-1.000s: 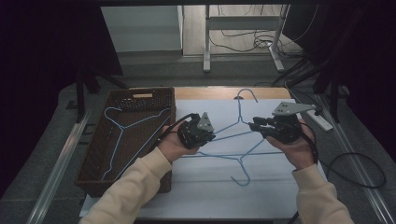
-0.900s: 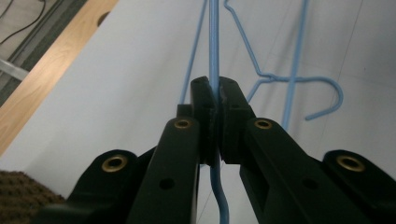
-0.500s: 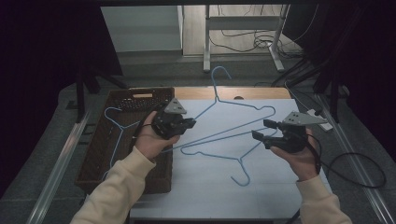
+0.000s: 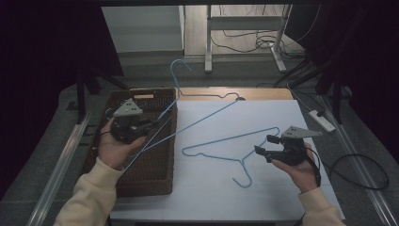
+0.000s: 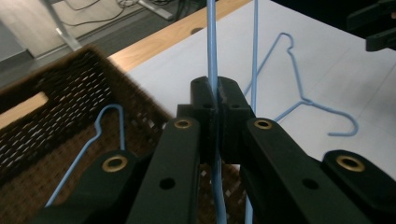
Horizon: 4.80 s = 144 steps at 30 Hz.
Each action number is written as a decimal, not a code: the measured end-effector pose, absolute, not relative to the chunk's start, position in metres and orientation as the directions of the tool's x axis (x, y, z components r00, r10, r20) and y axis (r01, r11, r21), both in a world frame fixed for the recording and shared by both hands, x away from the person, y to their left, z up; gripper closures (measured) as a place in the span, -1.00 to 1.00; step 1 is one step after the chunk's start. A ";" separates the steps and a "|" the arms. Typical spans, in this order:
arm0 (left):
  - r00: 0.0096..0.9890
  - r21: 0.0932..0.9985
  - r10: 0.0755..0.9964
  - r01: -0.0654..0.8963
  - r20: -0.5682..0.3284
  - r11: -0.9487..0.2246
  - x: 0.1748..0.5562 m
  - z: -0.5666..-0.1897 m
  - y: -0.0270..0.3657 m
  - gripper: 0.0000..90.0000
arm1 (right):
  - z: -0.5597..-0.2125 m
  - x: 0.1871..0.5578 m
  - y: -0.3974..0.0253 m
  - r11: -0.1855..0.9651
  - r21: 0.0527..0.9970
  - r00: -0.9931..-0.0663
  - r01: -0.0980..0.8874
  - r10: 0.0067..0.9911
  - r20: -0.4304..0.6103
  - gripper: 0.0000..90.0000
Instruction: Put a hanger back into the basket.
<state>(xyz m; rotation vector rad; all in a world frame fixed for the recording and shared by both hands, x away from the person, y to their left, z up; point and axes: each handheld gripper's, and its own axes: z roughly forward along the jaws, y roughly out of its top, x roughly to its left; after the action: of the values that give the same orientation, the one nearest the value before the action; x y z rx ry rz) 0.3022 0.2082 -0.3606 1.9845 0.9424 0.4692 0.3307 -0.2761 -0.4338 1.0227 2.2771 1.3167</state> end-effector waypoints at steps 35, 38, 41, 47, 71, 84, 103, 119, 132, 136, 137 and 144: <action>0.391 0.855 0.918 0.498 -0.071 -0.145 0.254 -0.385 0.324 0.94 | -0.453 0.328 -0.285 0.326 0.820 -0.670 0.470 0.737 0.091 -0.34; 0.385 0.845 0.920 0.513 -0.073 -0.148 0.255 -0.390 0.326 0.94 | -0.453 0.328 -0.284 0.329 0.819 -0.671 0.471 0.736 0.090 -0.34; 0.383 0.835 0.921 0.529 -0.074 -0.153 0.258 -0.395 0.325 0.94 | -0.454 0.329 -0.284 0.329 0.817 -0.671 0.474 0.736 0.093 -0.34; 0.381 0.814 0.922 0.556 -0.068 -0.169 0.265 -0.405 0.320 0.94 | -0.454 0.329 -0.283 0.330 0.816 -0.671 0.475 0.735 0.094 -0.34; 0.397 0.688 0.913 0.688 -0.090 -0.232 0.293 -0.436 0.303 0.94 | -0.454 0.329 -0.283 0.325 0.814 -0.674 0.480 0.731 0.105 -0.34; 0.415 0.569 0.904 0.770 -0.100 -0.290 0.303 -0.449 0.301 0.90 | -0.454 0.328 -0.281 0.330 0.814 -0.676 0.479 0.730 0.102 -0.34; 0.426 0.757 0.900 0.616 -0.087 -0.219 0.293 -0.429 0.296 -0.27 | -0.453 0.327 -0.282 0.329 0.813 -0.674 0.481 0.731 0.103 -0.34; 0.553 0.855 0.816 0.494 -0.170 -0.157 0.268 -0.413 0.253 -0.32 | -0.456 0.326 -0.282 0.330 0.811 -0.674 0.483 0.731 0.104 -0.35; 0.620 0.857 0.765 0.478 -0.173 -0.194 0.258 -0.422 0.224 -0.33 | -0.455 0.323 -0.285 0.320 0.820 -0.672 0.474 0.733 0.102 -0.34; 0.628 0.856 0.759 0.477 -0.172 -0.200 0.256 -0.423 0.221 -0.33 | -0.458 0.321 -0.285 0.329 0.817 -0.675 0.473 0.732 0.096 -0.34; 0.630 0.855 0.757 0.477 -0.171 -0.203 0.256 -0.423 0.219 -0.33 | -0.458 0.321 -0.285 0.329 0.817 -0.675 0.473 0.732 0.096 -0.34; 0.648 0.850 0.743 0.476 -0.168 -0.223 0.254 -0.424 0.212 -0.33 | -0.460 0.321 -0.286 0.327 0.815 -0.671 0.477 0.735 0.098 -0.34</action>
<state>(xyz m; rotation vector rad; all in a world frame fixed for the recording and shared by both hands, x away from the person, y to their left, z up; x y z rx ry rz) 0.2544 0.2118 -0.4243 1.8768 0.9655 0.3374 0.3213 -0.2862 -0.4601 1.0888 2.3071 1.2658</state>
